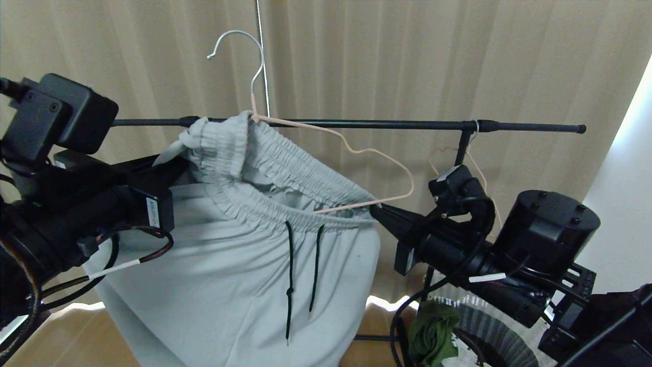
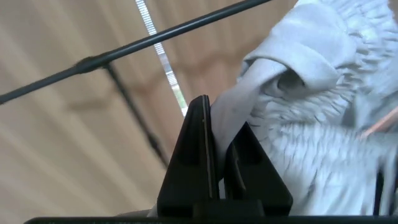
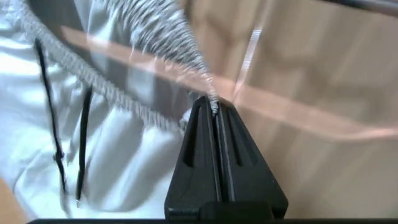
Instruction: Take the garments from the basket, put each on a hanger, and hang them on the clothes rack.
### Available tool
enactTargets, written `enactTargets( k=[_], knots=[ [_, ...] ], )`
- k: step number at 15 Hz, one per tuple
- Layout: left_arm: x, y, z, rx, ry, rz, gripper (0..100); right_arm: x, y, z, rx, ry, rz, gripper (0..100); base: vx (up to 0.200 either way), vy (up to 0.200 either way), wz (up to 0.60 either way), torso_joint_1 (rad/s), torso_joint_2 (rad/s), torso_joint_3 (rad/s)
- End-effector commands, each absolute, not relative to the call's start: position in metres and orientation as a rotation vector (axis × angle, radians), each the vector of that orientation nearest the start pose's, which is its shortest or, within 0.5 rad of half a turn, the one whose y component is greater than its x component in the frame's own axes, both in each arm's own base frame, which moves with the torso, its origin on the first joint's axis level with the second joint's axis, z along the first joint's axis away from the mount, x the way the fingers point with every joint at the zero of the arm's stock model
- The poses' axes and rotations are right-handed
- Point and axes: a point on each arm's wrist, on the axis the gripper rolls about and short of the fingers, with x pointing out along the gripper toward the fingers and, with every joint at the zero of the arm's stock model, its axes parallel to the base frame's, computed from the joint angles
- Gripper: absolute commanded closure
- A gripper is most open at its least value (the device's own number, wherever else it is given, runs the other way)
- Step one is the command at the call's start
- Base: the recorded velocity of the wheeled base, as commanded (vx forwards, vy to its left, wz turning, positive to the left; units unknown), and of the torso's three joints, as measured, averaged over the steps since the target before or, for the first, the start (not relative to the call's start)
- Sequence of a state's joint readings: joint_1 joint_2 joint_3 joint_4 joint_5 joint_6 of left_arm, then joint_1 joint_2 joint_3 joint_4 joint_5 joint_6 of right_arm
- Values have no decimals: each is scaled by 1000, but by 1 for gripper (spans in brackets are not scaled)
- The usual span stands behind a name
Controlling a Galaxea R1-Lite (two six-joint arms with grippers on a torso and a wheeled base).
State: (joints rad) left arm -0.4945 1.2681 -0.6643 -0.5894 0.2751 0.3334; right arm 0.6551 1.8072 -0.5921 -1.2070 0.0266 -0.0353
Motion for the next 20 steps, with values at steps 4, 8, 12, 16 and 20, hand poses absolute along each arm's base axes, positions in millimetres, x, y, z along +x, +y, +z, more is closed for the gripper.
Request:
enactTargets(
  k=[4, 8, 12, 16, 20],
  knots=[
    [175, -81, 227, 437, 38, -202, 100, 260, 152, 166, -26, -44, 553, 100, 0, 0, 0, 0, 0, 0],
    [175, -66, 216, 553, 72, -146, 100, 258, 148, 171, -23, -60, 545, 100, 0, 0, 0, 0, 0, 0],
    [175, -56, 208, 616, 75, -94, 100, 256, 146, 176, -21, -72, 548, 100, 0, 0, 0, 0, 0, 0],
    [183, -59, 211, 621, 56, -87, 100, 238, 167, 197, -48, -2, 694, 100, 0, 0, 0, 0, 0, 0],
    [196, -73, 214, 514, 59, -101, 100, 228, 190, 202, -128, 11, 791, 100, 0, 0, 0, 0, 0, 0]
  ],
)
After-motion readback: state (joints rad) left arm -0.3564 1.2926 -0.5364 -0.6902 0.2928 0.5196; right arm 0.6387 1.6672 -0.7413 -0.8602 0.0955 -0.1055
